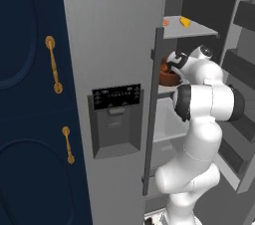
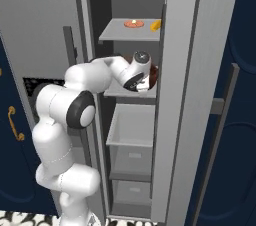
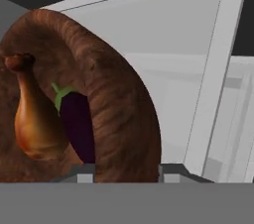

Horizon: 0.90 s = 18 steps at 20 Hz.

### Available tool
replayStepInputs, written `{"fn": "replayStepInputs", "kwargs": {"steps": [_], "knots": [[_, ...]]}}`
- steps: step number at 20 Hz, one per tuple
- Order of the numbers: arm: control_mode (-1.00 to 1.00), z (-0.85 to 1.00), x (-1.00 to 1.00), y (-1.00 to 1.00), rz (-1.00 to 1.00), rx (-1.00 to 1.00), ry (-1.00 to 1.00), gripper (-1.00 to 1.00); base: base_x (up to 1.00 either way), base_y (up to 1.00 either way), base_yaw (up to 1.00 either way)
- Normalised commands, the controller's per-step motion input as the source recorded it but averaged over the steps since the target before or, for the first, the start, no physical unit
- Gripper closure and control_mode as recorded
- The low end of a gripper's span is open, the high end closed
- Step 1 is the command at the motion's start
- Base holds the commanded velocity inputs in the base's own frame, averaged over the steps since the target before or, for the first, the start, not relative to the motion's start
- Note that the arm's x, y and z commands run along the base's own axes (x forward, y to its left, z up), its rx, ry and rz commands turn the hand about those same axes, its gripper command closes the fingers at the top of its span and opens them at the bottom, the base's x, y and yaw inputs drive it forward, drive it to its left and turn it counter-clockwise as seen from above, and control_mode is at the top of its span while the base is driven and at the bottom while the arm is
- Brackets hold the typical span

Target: Pick the chicken drumstick and eggplant from their plates and place them in the bowl. Then put the bowl in the fridge.

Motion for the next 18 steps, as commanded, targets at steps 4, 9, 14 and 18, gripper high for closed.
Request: {"fn": "replayStepInputs", "kwargs": {"steps": [4, 9, 14, 18], "knots": [[-1.00, 0.06, 0.00, 0.15, 0.00, 0.00, -0.18, -1.00, 0.00, 0.00, 0.00], [-1.00, 0.47, -0.55, 0.00, 0.00, 0.02, -0.16, -1.00, 0.00, 0.00, 0.00], [-1.00, 0.80, -1.00, 0.09, 0.00, 0.04, -0.07, -1.00, 0.00, 0.00, 0.00], [-1.00, 0.70, -1.00, 0.57, 0.00, 0.00, -0.08, -1.00, 0.00, 0.00, 0.00]]}}
